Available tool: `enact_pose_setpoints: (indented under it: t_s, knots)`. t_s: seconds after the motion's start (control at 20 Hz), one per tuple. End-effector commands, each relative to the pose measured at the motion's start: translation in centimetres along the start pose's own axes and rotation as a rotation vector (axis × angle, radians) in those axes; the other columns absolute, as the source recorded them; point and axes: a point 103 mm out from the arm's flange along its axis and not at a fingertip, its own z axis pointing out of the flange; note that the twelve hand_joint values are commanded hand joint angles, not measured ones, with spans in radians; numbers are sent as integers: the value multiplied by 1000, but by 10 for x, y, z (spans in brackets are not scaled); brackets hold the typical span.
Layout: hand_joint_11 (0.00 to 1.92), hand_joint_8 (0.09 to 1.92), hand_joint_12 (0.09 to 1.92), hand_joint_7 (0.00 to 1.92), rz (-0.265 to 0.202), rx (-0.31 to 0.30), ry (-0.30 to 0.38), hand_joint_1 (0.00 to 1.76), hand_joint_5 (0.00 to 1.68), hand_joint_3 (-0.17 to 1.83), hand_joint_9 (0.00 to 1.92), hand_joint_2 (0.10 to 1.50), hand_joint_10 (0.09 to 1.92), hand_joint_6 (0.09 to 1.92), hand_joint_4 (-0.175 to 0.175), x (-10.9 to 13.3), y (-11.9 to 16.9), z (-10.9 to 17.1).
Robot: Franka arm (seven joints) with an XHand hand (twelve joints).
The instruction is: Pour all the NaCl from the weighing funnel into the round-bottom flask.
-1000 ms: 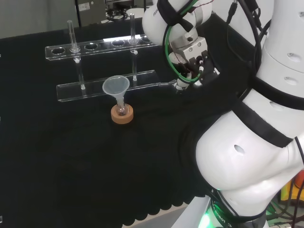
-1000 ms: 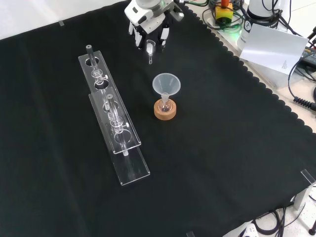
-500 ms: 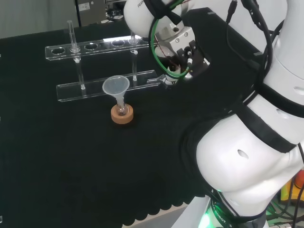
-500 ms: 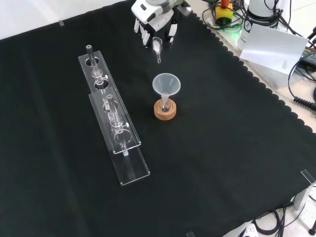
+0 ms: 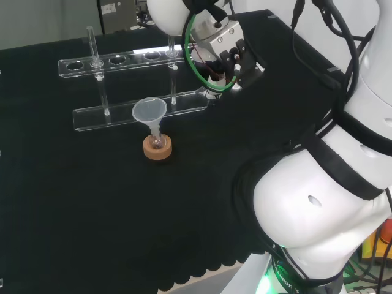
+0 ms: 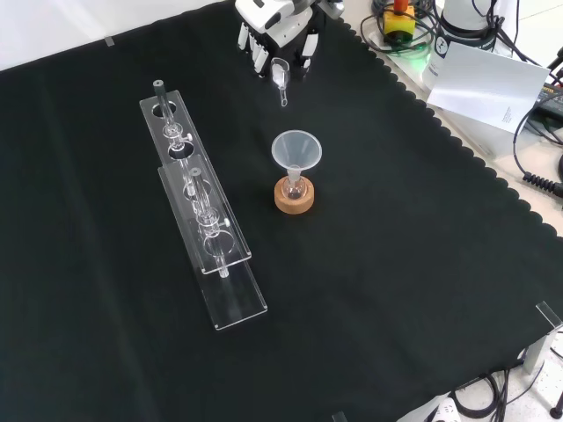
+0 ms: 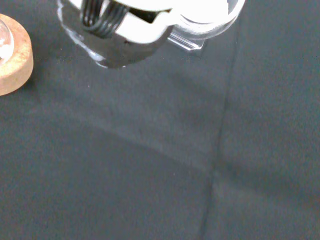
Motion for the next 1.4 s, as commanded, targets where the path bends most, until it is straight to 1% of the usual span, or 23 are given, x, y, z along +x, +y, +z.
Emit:
enact_pose_setpoints:
  t_s: [0.05,0.3,0.5,0.7,0.95,1.2,1.4]
  knots:
    - [1005,684,946,1199,-14,10,-9,1286,1158,107,1375,973,167,718,-175,8,3,-6]
    - [1007,682,946,1200,-31,16,-11,1286,1159,103,1377,975,164,716,-175,18,6,-14]
    - [1008,680,945,1201,-38,18,-28,1286,1160,99,1378,976,163,715,-175,24,7,-20]
    - [1010,679,944,1201,-51,32,-36,1286,1160,96,1379,977,161,713,-175,35,8,-24]
    - [1011,678,943,1202,-61,35,-59,1286,1161,93,1380,979,159,712,-175,49,8,-31]
    - [1012,676,941,1203,-65,38,-88,1286,1162,89,1381,980,157,711,-175,58,7,-36]
    - [1013,675,940,1203,-57,46,-108,1286,1162,87,1382,981,155,710,-175,60,6,-38]
